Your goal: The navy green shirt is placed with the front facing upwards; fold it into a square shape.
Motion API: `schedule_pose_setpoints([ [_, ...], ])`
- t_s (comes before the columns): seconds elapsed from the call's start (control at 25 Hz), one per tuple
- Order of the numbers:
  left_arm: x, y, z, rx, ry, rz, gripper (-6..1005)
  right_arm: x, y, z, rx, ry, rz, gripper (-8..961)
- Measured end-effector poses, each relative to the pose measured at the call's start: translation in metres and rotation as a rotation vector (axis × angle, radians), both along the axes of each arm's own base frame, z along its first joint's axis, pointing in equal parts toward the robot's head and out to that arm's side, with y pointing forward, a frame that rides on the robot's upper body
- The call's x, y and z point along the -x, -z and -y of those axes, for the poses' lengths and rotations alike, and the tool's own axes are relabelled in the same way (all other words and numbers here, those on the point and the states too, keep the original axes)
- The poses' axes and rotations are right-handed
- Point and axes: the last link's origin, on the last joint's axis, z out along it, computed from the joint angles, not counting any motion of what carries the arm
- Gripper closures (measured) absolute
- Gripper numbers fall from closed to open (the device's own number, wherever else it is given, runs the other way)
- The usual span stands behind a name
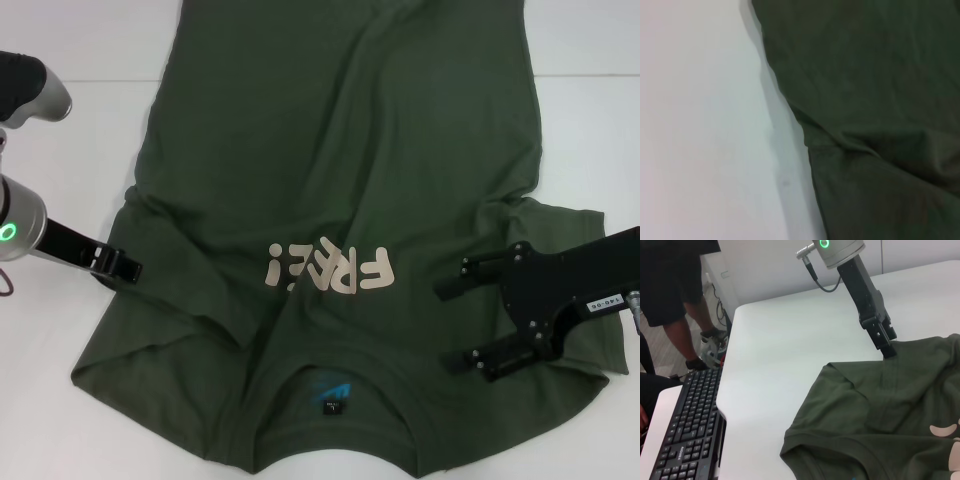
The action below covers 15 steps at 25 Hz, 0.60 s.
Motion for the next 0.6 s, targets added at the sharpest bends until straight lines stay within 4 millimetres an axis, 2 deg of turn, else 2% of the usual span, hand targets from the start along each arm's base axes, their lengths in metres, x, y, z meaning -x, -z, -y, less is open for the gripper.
schedule_pose_setpoints([
  [0.12,0.0014,0.0032,-0.0012,0.006,-0.002,0.000,373,0.0001,0.0003,0.0001,0.002,0.000,0.001,70],
  [0.32,0.0001,0.0094,-0.0038,0.021,0.030,-0.015,472,0.0002,0.0003,-0.0004,0.001,-0.004,0.004,70],
  [0.6,-0.0038,0.0065,-0.0064,0.004,0.033,-0.008,614,-0.0007,-0.0008,-0.0024,-0.010,-0.009,0.011,70],
])
